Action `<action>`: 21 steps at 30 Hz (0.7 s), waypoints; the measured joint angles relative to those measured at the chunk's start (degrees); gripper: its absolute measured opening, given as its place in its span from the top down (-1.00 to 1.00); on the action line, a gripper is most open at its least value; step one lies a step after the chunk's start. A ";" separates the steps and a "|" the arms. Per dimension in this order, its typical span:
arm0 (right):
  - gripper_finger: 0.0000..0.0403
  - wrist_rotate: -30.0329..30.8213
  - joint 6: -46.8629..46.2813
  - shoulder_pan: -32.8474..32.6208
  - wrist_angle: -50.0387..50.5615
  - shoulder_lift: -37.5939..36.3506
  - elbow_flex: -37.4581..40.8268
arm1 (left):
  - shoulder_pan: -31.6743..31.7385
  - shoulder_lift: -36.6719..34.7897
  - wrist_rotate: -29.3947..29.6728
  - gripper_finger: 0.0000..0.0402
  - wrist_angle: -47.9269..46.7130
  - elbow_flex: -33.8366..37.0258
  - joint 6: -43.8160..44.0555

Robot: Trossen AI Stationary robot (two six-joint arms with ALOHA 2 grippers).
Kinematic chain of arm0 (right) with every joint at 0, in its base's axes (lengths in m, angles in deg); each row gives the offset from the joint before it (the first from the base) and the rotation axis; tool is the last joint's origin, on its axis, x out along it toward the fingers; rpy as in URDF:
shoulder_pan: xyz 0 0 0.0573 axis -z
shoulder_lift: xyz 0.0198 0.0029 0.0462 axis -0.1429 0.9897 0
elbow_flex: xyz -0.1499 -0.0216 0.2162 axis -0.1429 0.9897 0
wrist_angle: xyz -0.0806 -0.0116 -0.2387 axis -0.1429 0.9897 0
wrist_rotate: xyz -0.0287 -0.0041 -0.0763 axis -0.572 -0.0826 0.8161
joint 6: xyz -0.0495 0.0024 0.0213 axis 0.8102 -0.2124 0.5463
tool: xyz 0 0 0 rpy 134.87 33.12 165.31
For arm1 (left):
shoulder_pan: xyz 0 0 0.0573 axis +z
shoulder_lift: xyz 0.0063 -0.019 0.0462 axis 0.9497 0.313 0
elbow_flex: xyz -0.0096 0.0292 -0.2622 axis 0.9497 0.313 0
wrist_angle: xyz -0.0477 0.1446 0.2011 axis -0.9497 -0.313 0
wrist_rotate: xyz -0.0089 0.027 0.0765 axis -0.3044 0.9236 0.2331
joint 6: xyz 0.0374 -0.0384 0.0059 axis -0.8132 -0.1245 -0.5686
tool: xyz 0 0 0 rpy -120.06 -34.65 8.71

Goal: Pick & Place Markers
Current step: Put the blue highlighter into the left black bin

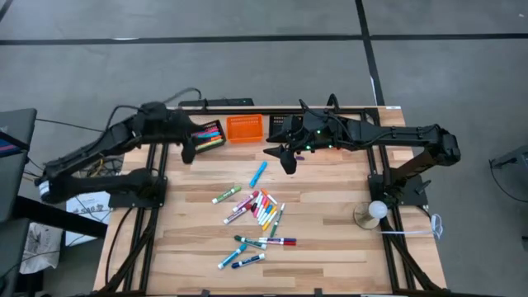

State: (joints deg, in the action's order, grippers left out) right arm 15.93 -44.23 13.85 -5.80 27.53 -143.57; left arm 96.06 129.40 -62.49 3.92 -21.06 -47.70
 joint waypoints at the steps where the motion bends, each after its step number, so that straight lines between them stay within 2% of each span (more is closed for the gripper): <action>1: 0.08 -0.01 -0.20 0.00 0.00 0.00 0.00 | -2.31 0.72 0.00 0.13 -0.01 0.00 0.65; 5: 0.09 -0.13 -2.00 0.00 0.04 0.00 0.00 | -9.67 3.96 -0.13 0.15 0.51 0.00 3.77; 9: 0.10 -0.12 -2.91 -0.34 1.93 0.00 0.00 | -13.48 6.22 -0.10 0.17 2.28 0.00 4.90; 15: 0.10 0.00 -5.37 -1.79 1.67 0.86 0.00 | -14.00 7.25 0.15 0.20 3.44 0.00 4.66; 21: 0.10 -3.81 -17.57 -2.23 -2.27 5.75 -0.13 | -12.04 6.27 0.13 0.21 3.56 0.02 1.62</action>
State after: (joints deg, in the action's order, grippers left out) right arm 12.12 -61.80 11.61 -8.07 33.27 -143.69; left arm 84.02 135.66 -62.36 7.48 -21.04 -46.08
